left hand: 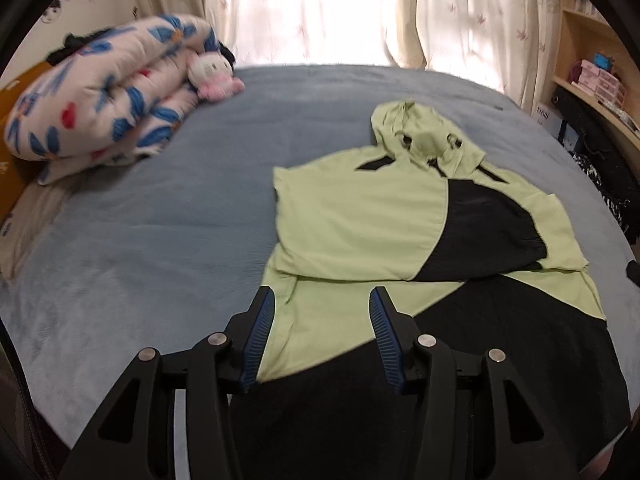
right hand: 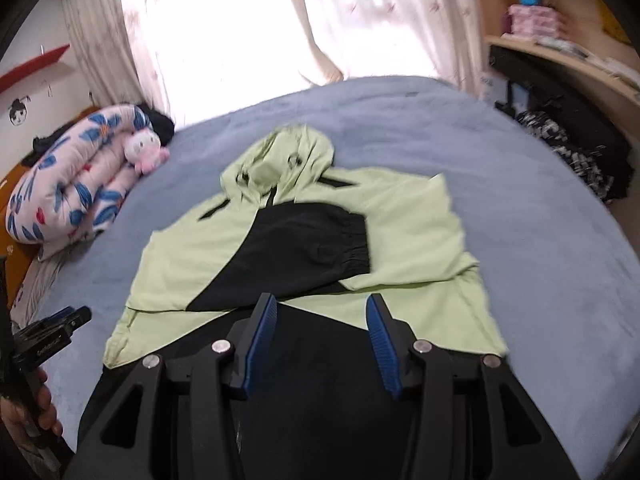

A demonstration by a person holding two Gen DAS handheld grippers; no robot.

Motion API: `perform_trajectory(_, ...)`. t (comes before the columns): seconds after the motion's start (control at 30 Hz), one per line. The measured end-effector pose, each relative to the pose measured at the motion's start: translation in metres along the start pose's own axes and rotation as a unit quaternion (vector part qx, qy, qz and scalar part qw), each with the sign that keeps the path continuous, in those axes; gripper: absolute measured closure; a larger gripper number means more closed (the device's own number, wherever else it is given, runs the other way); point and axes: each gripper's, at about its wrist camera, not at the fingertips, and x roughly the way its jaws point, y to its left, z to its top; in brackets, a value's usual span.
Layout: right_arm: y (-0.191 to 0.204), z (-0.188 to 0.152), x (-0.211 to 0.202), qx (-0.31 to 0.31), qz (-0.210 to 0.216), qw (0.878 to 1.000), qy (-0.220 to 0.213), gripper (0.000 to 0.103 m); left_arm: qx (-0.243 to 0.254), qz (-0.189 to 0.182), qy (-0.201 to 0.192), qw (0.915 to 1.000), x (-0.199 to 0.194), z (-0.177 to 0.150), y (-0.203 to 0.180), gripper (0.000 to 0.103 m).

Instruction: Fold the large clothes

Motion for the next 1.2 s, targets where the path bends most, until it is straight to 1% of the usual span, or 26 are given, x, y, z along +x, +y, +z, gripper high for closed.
perform_trajectory(0.03,0.0,-0.003,-0.015,-0.002,-0.002,1.0,-0.017,0.056,-0.002,-0.002,-0.008,1.0,-0.016,-0.005,0.002,0.054)
perform_trajectory(0.1,0.0,-0.009,-0.037,-0.01,-0.006,0.999,-0.041,0.056,-0.006,-0.01,-0.02,0.9997,-0.034,-0.013,0.004,0.054)
perform_trajectory(0.17,0.0,-0.016,-0.055,-0.017,-0.01,0.998,-0.052,0.056,-0.011,-0.022,-0.039,0.9989,-0.056,-0.024,0.009,0.054)
perform_trajectory(0.2,0.0,-0.02,-0.064,-0.021,-0.012,0.998,-0.058,0.055,-0.01,-0.026,-0.048,0.9985,-0.064,-0.028,0.009,0.052)
perform_trajectory(0.23,0.0,-0.024,-0.07,-0.024,-0.01,0.998,-0.062,0.055,-0.007,-0.027,-0.059,0.9979,-0.075,-0.035,0.01,0.047)
perform_trajectory(0.3,-0.002,-0.032,-0.081,-0.03,-0.01,0.997,-0.07,0.055,-0.002,-0.031,-0.069,0.9971,-0.086,-0.045,0.01,0.038)
perform_trajectory(0.33,-0.002,-0.038,-0.086,-0.034,-0.012,0.997,-0.073,0.054,0.002,-0.038,-0.075,0.9964,-0.094,-0.053,0.01,0.038)
perform_trajectory(0.4,-0.003,-0.048,-0.094,-0.039,-0.011,0.997,-0.073,0.053,0.007,-0.038,-0.076,0.9963,-0.101,-0.063,0.01,0.037)
perform_trajectory(0.5,-0.004,-0.066,-0.098,-0.053,-0.015,0.997,-0.058,0.053,0.0,-0.049,-0.054,0.9973,-0.103,-0.081,0.014,0.037)
perform_trajectory(0.57,-0.005,-0.079,-0.102,-0.06,-0.016,0.997,-0.05,0.053,-0.009,-0.05,-0.046,0.9977,-0.101,-0.092,0.019,0.037)
perform_trajectory(0.67,-0.01,-0.098,-0.101,-0.075,-0.04,0.996,-0.033,0.052,-0.027,-0.049,-0.026,0.9981,-0.096,-0.111,0.032,0.037)
perform_trajectory(0.7,-0.013,-0.104,-0.1,-0.077,-0.05,0.996,-0.023,0.05,-0.03,-0.051,-0.02,0.998,-0.094,-0.114,0.034,0.037)
perform_trajectory(0.73,-0.017,-0.109,-0.1,-0.076,-0.052,0.996,-0.015,0.048,-0.036,-0.053,-0.009,0.9979,-0.09,-0.122,0.04,0.037)
perform_trajectory(0.8,-0.026,-0.118,-0.102,-0.068,-0.053,0.996,-0.007,0.047,-0.044,-0.051,0.004,0.9977,-0.085,-0.132,0.049,0.037)
perform_trajectory(0.9,-0.04,-0.129,-0.107,-0.062,-0.059,0.996,-0.005,0.045,-0.058,-0.049,0.029,0.9967,-0.076,-0.15,0.065,0.037)
perform_trajectory(1.0,-0.056,-0.139,-0.107,-0.056,-0.068,0.996,-0.001,0.036,-0.074,-0.049,0.054,0.9946,-0.065,-0.168,0.082,0.037)
perform_trajectory(1.07,-0.071,-0.146,-0.104,-0.045,-0.075,0.996,0.012,0.035,-0.088,-0.053,0.071,0.9921,-0.056,-0.181,0.093,0.037)
perform_trajectory(1.2,-0.107,-0.16,-0.095,-0.009,-0.094,0.995,0.042,0.035,-0.109,-0.067,0.091,0.9877,-0.043,-0.197,0.106,0.037)
